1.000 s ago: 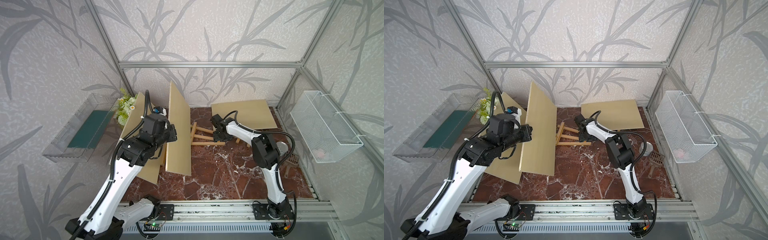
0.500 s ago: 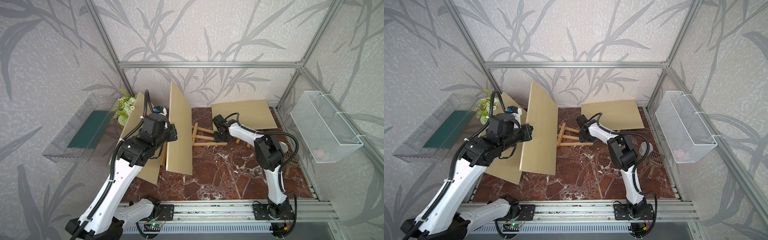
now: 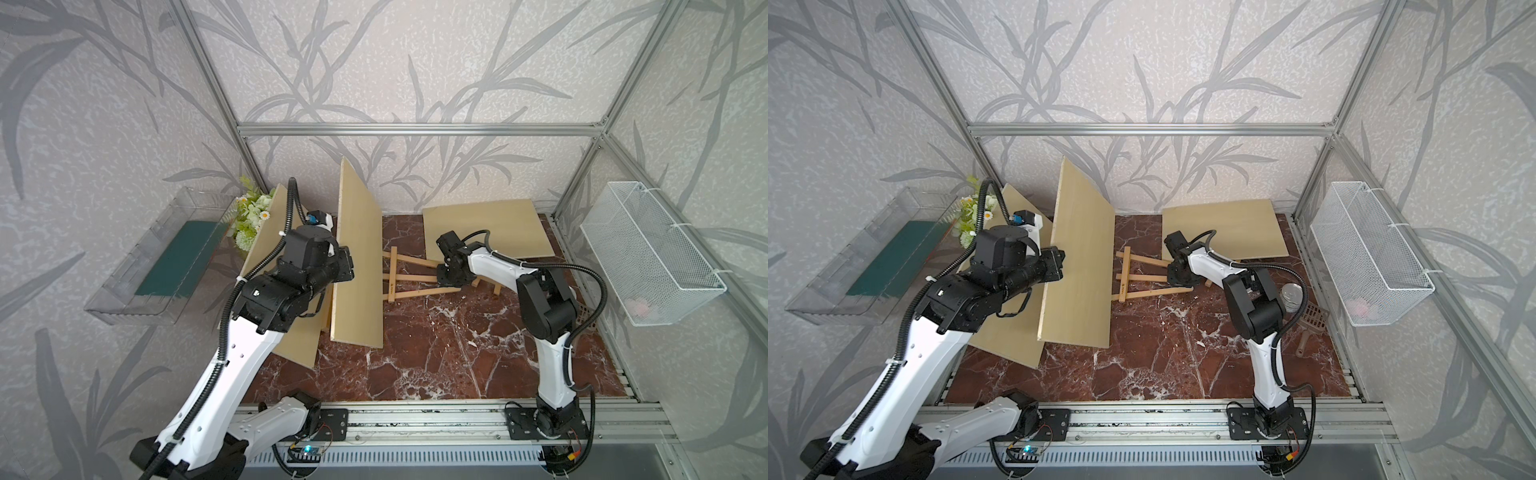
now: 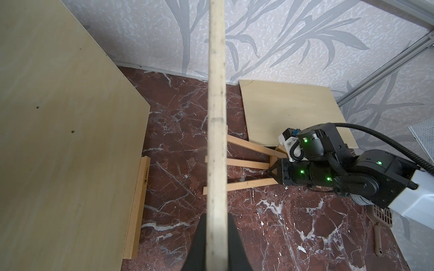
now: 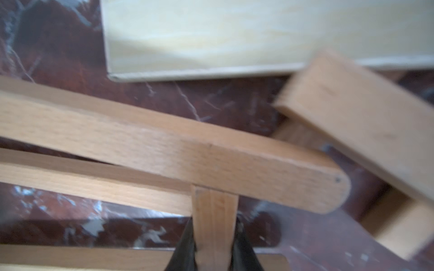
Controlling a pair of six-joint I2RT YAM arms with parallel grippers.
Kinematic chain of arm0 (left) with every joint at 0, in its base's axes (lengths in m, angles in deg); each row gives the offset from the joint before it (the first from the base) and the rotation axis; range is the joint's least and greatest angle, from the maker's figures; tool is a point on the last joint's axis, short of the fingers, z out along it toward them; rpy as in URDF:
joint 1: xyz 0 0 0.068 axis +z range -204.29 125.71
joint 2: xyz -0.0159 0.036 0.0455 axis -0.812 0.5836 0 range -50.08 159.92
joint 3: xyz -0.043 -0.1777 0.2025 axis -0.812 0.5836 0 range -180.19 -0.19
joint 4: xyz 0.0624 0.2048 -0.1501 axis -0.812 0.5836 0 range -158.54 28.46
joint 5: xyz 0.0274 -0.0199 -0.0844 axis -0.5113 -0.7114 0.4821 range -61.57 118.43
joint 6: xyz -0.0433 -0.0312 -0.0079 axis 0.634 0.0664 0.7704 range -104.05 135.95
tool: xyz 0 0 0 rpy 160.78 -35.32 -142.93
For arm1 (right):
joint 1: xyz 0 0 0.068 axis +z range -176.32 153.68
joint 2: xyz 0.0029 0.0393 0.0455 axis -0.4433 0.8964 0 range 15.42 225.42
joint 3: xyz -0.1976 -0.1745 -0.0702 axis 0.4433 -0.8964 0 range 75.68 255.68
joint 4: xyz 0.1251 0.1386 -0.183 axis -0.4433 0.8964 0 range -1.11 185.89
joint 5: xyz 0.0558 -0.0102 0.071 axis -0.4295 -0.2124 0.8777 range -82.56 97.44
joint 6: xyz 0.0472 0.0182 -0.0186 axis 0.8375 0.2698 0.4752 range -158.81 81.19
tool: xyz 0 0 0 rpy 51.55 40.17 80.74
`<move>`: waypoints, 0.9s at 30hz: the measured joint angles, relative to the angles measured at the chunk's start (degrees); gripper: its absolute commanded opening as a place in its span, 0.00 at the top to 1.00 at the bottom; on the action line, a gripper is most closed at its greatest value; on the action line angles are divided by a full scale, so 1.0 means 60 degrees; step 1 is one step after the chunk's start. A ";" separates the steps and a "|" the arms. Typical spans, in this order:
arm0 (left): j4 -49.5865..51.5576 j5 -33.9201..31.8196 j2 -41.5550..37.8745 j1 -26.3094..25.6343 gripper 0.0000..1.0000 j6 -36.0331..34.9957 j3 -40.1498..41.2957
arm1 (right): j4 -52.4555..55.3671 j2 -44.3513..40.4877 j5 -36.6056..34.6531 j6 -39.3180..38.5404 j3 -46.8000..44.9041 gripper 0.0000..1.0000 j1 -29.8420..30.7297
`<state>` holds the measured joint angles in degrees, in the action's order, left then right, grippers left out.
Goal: Assemble the easel
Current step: Pick up the easel at the center of the board, then place the easel at the center of the board.
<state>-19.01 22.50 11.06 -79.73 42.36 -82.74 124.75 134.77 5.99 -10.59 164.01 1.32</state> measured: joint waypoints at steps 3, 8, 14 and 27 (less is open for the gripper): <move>0.0102 -0.0004 0.0025 0.0000 1.00 -0.0091 -0.0353 | 0.0546 -0.0616 -0.0335 -0.0565 -0.0004 0.91 -0.0087; 0.0510 -0.0095 0.0113 0.0000 1.00 -0.0364 -0.1384 | 0.1810 -0.1876 -0.1038 -0.1698 0.0710 0.92 -0.0124; 0.0641 -0.0426 0.0124 0.0000 1.00 -0.0732 -0.2200 | 0.2976 -0.3198 -0.3002 -0.3078 0.1494 0.93 0.0448; 0.1282 -0.0521 0.0543 0.0000 1.00 -0.0973 -0.2361 | 0.5898 -0.2346 -0.7850 -0.4444 0.3075 0.94 0.2830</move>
<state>-11.31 19.37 14.32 -79.73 36.53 -96.90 160.13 120.70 -41.12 -37.25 182.46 18.31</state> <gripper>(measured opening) 0.092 0.222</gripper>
